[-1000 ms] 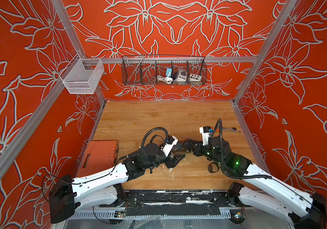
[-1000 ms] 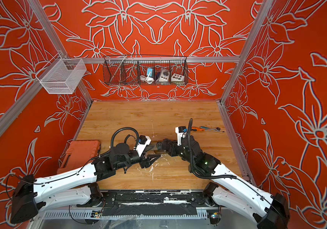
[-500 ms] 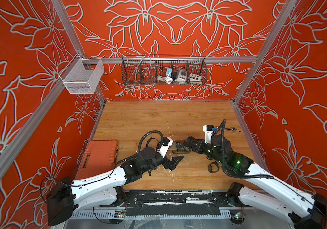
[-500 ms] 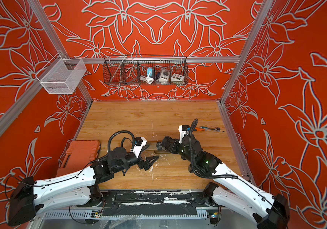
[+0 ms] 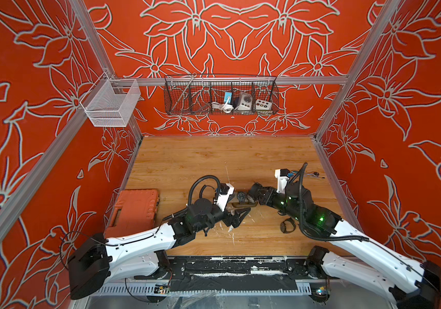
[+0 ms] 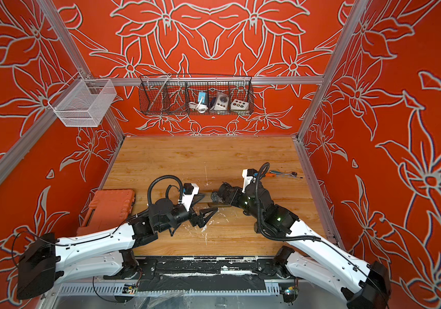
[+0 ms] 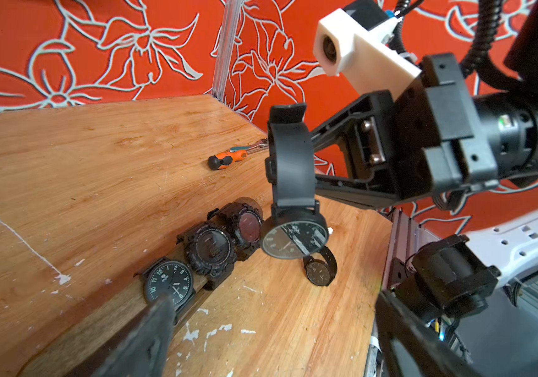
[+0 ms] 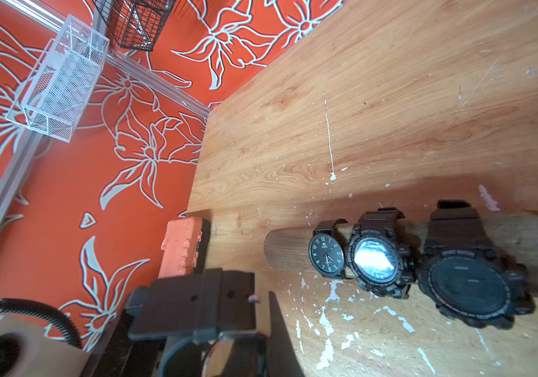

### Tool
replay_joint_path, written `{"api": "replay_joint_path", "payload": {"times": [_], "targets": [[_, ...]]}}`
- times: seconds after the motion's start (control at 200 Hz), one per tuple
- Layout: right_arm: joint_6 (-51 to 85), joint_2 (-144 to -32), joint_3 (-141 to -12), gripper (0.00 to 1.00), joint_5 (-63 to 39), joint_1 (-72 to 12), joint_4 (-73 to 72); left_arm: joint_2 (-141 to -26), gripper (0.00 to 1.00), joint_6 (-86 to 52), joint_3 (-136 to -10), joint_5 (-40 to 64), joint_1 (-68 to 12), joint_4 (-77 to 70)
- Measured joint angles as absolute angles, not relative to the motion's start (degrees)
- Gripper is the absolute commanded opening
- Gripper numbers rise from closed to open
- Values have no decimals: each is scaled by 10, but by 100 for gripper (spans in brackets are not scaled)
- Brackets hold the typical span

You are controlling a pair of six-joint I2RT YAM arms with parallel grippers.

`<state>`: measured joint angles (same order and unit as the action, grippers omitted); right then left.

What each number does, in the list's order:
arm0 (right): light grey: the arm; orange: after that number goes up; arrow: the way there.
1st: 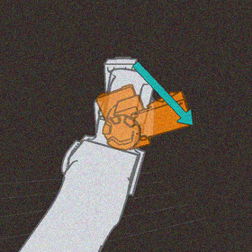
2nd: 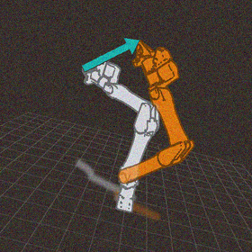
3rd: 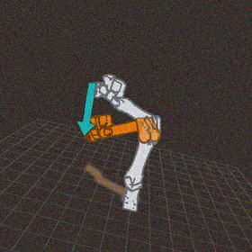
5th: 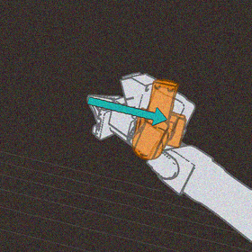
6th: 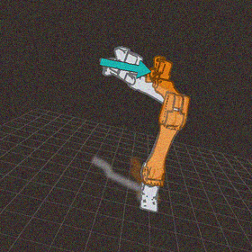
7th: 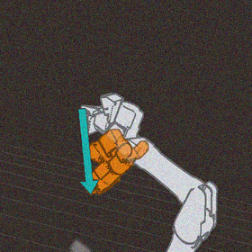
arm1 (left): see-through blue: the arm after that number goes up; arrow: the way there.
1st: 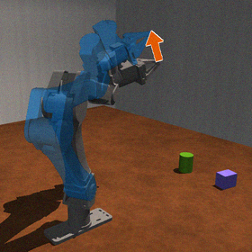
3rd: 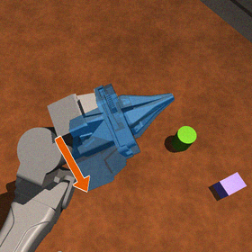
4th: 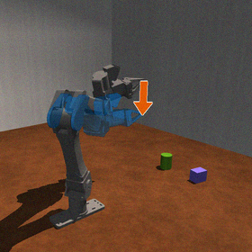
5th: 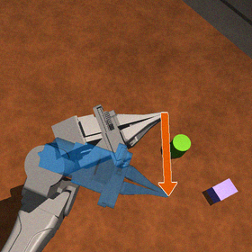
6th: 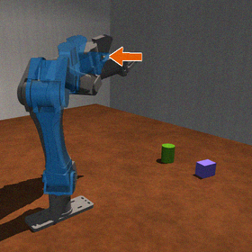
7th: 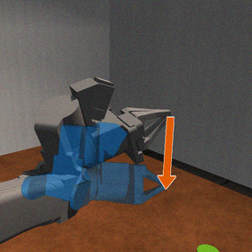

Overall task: Place watch on stand
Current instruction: Pick up the watch at the center of the board.

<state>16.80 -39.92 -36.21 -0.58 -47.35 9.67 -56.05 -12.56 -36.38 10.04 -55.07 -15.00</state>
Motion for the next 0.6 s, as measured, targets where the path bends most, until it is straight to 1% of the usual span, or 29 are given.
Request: {"api": "replay_joint_path", "payload": {"times": [0.265, 0.39, 0.6], "targets": [[101, -382, -338, 56, -123, -468, 94, -550, 0, -113, -365, 180, -551, -150], [94, -376, -335, 56, -171, -468, 77, -555, 0, -113, -365, 221, -551, -150], [93, -380, -330, 54, -224, -468, 54, -560, 0, -113, -366, 272, -551, -151]]}}
